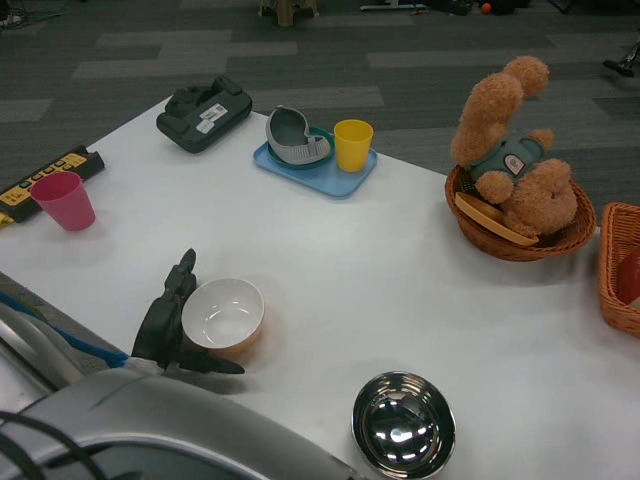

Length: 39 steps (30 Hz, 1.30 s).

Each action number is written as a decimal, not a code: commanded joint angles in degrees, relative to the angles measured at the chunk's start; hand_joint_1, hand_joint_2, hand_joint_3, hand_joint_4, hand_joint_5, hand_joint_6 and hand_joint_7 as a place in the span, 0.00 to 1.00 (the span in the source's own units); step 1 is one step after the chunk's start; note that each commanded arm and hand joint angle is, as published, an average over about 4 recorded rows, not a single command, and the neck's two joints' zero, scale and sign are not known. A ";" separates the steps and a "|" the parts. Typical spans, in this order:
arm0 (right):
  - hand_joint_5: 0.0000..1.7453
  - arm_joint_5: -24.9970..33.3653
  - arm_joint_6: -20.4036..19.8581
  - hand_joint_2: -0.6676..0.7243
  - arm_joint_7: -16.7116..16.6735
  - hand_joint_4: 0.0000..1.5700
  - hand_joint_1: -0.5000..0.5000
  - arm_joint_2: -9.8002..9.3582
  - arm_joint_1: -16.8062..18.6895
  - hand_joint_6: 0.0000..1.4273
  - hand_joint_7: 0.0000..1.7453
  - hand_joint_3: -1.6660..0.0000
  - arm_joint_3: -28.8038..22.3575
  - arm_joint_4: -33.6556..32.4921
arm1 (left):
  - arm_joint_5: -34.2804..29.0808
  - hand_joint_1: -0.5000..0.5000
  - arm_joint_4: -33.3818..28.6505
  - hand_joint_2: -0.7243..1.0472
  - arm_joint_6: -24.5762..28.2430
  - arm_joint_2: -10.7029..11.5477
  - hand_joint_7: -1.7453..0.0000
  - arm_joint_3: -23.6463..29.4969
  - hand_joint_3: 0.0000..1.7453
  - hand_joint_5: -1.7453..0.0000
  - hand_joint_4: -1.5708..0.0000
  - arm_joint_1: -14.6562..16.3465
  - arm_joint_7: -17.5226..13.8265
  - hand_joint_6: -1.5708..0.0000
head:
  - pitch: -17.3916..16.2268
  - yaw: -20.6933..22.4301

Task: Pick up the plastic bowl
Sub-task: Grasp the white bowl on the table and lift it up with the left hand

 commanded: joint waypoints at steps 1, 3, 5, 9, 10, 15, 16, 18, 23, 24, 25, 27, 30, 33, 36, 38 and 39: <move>0.00 0.66 -0.72 0.82 -0.15 0.00 0.04 0.17 0.35 0.00 0.00 1.00 -0.16 -0.82 | -0.01 0.00 1.44 0.69 0.74 0.09 1.00 -1.11 0.00 1.00 1.00 0.62 -0.38 1.00 | 0.01 -0.18; 0.00 0.75 -0.72 0.82 -0.15 0.00 0.04 0.21 0.44 0.00 0.00 1.00 -0.20 -0.93 | -0.03 0.00 1.59 0.84 0.55 0.09 1.00 -1.57 0.00 1.00 1.00 0.54 -0.32 1.00 | 0.10 -0.33; 0.00 0.86 -0.72 0.82 -0.15 0.00 0.04 0.25 0.53 0.00 0.00 1.00 -0.24 -1.01 | 0.17 0.00 1.79 0.90 0.35 0.14 0.99 -1.75 0.00 1.00 1.00 0.51 -0.27 1.00 | 0.12 -0.38; 0.00 1.05 -0.75 0.82 -0.15 0.00 0.04 0.30 0.57 0.00 0.00 1.00 -0.29 -1.06 | 0.57 0.00 2.62 0.95 -0.09 0.34 0.96 -2.03 0.00 1.00 1.00 0.36 -0.23 1.00 | 0.15 -0.37; 0.00 1.10 -0.77 0.82 -0.15 0.00 0.04 0.30 0.57 0.00 0.00 0.99 -0.29 -1.06 | 0.63 0.00 2.91 0.95 -0.29 0.40 0.96 -2.14 0.00 1.00 1.00 0.32 -0.19 1.00 | 0.15 -0.37; 0.00 1.16 -0.79 0.82 -0.15 0.00 0.04 0.30 0.57 0.00 0.00 1.00 -0.24 -1.08 | 2.83 0.00 4.12 1.00 -1.23 0.45 0.94 -1.99 0.00 0.79 1.00 0.01 0.69 1.00 | 0.19 -0.34; 0.00 1.18 -0.81 0.82 -0.15 0.00 0.04 0.30 0.57 0.00 0.00 1.00 -0.24 -1.10 | 3.66 0.00 4.23 1.00 -1.26 0.45 0.92 -1.83 0.01 0.69 1.00 -0.04 0.91 1.00 | 0.19 -0.34; 0.00 1.23 -0.81 0.82 -0.15 0.00 0.04 0.30 0.59 0.00 0.00 1.00 -0.24 -1.21 | 5.93 0.00 4.36 1.00 -1.26 0.45 0.84 -1.26 0.04 0.57 1.00 -0.08 1.24 1.00 | 0.19 -0.34; 0.00 1.23 -0.81 0.82 -0.15 0.00 0.04 0.30 0.75 0.00 0.00 1.00 -0.24 -1.36 | 9.25 0.00 4.40 1.00 -1.26 0.53 0.51 -0.60 0.05 0.31 1.00 -0.17 1.79 1.00 | 0.08 -0.39; 0.00 1.23 -0.81 0.82 -0.15 0.00 0.04 0.30 0.75 0.00 0.00 1.00 -0.22 -1.36 | 9.49 0.00 4.40 1.00 -1.26 0.53 0.43 -0.58 0.05 0.26 1.00 -0.19 1.88 1.00 | 0.08 -0.36; 0.00 1.23 -0.81 0.82 -0.15 0.00 0.04 0.30 0.75 0.00 0.00 1.00 -0.20 -1.36 | 9.73 0.00 4.40 1.00 -1.26 0.53 0.39 -0.56 0.05 0.24 1.00 -0.21 1.97 1.00 | 0.09 -0.36; 0.00 1.23 -0.81 0.82 -0.15 0.00 0.04 0.30 0.75 0.00 0.00 1.00 -0.16 -1.39 | 9.90 0.00 4.40 1.00 -1.26 0.53 0.28 -0.58 0.05 0.15 1.00 -0.30 2.08 1.00 | 0.07 -0.38; 0.00 1.23 -0.81 0.82 -0.15 0.00 0.04 0.30 0.75 0.00 0.00 1.00 -0.11 -1.36 | 10.26 0.00 4.40 1.00 -1.26 0.58 0.18 -0.69 0.05 0.09 1.00 -0.52 2.32 1.00 | 0.03 -0.40; 0.00 1.23 -0.81 0.82 -0.15 0.00 0.04 0.30 0.75 0.00 0.00 1.00 -0.07 -1.36 | 10.94 0.00 4.40 1.00 -1.28 0.71 0.11 -0.63 0.07 0.06 1.00 -0.76 2.52 0.96 | -0.02 -0.43; 0.00 1.23 -0.81 0.82 -0.15 0.00 0.04 0.30 0.75 0.00 0.00 1.00 -0.07 -1.41 | 11.09 0.00 4.40 1.00 -1.34 0.80 0.08 -0.74 0.10 0.01 1.00 -0.91 2.67 0.91 | -0.05 -0.54; 0.00 1.23 -0.81 0.82 -0.15 0.00 0.04 0.30 0.75 0.00 0.00 1.00 -0.07 -1.41 | 11.09 0.00 4.40 1.00 -1.34 0.80 0.07 -0.87 0.10 0.00 1.00 -1.00 2.76 0.89 | -0.07 -0.55; 0.00 1.23 -0.81 0.82 -0.15 0.00 0.04 0.30 0.75 0.00 0.00 1.00 -0.07 -1.41 | 11.09 0.00 4.40 1.00 -1.34 0.80 0.06 -0.89 0.10 0.00 1.00 -1.02 2.78 0.88 | -0.04 -0.56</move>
